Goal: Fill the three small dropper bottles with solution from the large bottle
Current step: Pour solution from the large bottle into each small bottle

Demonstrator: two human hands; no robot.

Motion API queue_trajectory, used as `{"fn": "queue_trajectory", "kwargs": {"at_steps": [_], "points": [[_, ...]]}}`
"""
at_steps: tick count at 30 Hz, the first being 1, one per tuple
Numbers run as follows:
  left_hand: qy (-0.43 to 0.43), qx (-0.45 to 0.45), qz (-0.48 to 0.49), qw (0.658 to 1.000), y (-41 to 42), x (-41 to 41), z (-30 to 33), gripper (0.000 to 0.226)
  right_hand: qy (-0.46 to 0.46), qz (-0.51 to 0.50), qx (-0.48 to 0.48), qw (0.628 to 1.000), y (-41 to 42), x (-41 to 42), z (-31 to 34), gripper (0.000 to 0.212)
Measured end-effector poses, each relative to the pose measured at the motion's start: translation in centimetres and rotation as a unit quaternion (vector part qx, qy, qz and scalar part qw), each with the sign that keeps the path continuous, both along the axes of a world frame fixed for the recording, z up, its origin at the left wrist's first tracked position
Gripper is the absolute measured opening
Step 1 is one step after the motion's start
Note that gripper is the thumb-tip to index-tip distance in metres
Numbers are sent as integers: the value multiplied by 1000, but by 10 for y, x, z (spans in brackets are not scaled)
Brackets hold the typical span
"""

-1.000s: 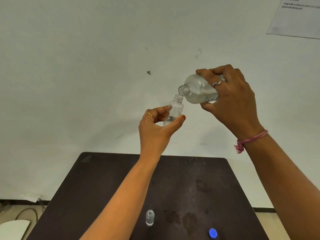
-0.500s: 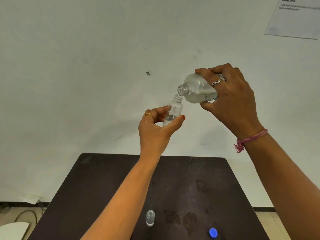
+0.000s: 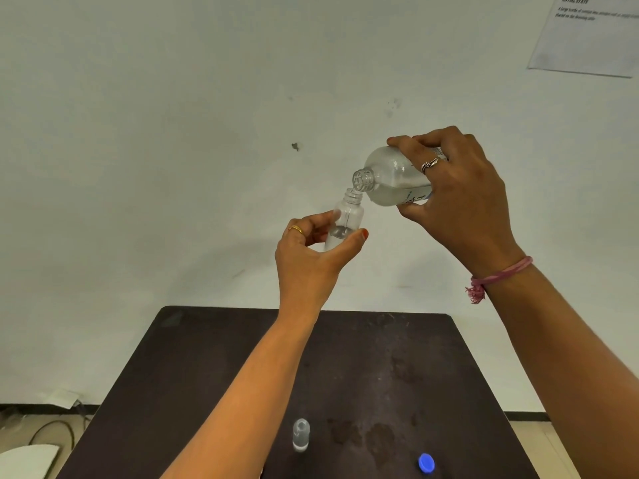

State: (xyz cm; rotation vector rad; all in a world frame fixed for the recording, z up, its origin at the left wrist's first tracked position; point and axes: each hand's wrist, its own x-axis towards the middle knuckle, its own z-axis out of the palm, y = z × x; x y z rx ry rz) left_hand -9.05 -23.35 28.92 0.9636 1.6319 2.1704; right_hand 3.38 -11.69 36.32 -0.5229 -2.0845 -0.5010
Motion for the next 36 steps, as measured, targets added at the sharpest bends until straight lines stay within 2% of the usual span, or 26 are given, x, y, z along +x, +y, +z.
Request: {"fn": "queue_trajectory", "kwargs": {"at_steps": [36], "points": [[-1, 1, 4, 1000, -1, 0, 0, 37, -1, 3, 1, 1000, -1, -1, 1, 66]]}}
